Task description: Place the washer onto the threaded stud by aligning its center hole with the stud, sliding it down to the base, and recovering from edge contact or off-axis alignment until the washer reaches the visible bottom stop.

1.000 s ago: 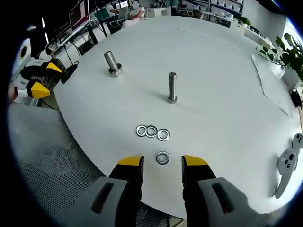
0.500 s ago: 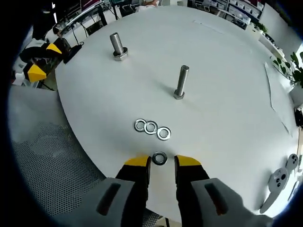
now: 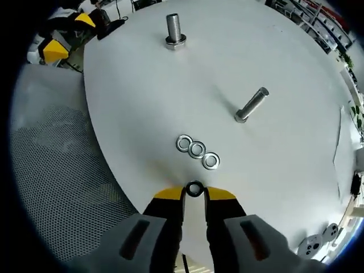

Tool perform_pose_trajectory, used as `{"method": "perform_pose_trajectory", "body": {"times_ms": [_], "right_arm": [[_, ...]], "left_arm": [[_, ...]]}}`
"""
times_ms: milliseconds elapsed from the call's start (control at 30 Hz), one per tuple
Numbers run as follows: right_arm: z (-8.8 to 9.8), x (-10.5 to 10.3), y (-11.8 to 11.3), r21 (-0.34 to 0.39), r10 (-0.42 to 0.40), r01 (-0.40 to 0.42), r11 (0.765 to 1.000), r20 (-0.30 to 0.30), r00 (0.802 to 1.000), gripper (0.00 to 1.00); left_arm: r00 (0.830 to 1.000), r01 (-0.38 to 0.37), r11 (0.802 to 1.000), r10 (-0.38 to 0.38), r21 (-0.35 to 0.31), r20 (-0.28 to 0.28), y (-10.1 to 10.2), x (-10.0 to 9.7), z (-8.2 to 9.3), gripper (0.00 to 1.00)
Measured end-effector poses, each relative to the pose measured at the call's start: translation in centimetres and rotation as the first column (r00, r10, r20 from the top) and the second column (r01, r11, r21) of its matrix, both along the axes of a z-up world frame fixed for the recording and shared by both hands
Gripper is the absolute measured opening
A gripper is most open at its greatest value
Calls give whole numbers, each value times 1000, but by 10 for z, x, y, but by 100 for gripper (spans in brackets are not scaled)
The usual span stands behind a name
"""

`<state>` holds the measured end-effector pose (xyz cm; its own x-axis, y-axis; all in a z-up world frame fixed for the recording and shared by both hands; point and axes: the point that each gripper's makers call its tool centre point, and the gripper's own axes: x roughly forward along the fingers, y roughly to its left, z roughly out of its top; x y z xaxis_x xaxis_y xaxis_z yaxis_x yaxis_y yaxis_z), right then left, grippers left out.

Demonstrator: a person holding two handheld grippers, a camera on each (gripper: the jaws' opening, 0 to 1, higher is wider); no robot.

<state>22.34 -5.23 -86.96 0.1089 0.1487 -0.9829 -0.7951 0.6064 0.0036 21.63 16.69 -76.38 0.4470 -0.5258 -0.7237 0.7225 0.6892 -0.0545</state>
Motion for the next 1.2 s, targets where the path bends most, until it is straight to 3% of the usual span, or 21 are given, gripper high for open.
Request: {"method": "perform_pose_trajectory", "body": {"times_ms": [100, 133, 433, 500, 600, 800, 1000, 1200], "right_arm": [[-1, 0, -1, -36, 39, -40, 999, -31, 999, 15], [-3, 3, -1, -52, 92, -94, 994, -38, 995, 15], [-2, 2, -2, -143, 30, -47, 989, -119, 992, 14], [-1, -1, -3, -134, -13, -4, 991, -128, 992, 13], [0, 0, -4, -110, -6, -5, 994, -95, 995, 13], [2, 1, -3, 46, -73, 73, 996, 7, 997, 12], [1, 2, -2, 57, -101, 99, 993, 27, 995, 12], [4, 3, -2, 111, -175, 172, 979, 20, 984, 12]], "left_arm": [[1000, 2, 1000, -2, 6, 3, 0, 0, -1, 33], [1000, 2, 1000, -3, 7, 5, 0, 0, 0, 33], [1000, 3, 1000, -3, 16, 7, 2, 1, -2, 32], [1000, 7, 1000, -7, 27, 11, 2, 1, -2, 32], [1000, 1, 1000, -1, 22, 11, 2, 1, -1, 33], [1000, -7, 1000, 7, 19, 11, 3, 3, -1, 33], [1000, -19, 1000, 19, 1, 12, 2, 5, 1, 33], [999, -36, 999, 36, -7, 24, 4, 8, 4, 33]]}}
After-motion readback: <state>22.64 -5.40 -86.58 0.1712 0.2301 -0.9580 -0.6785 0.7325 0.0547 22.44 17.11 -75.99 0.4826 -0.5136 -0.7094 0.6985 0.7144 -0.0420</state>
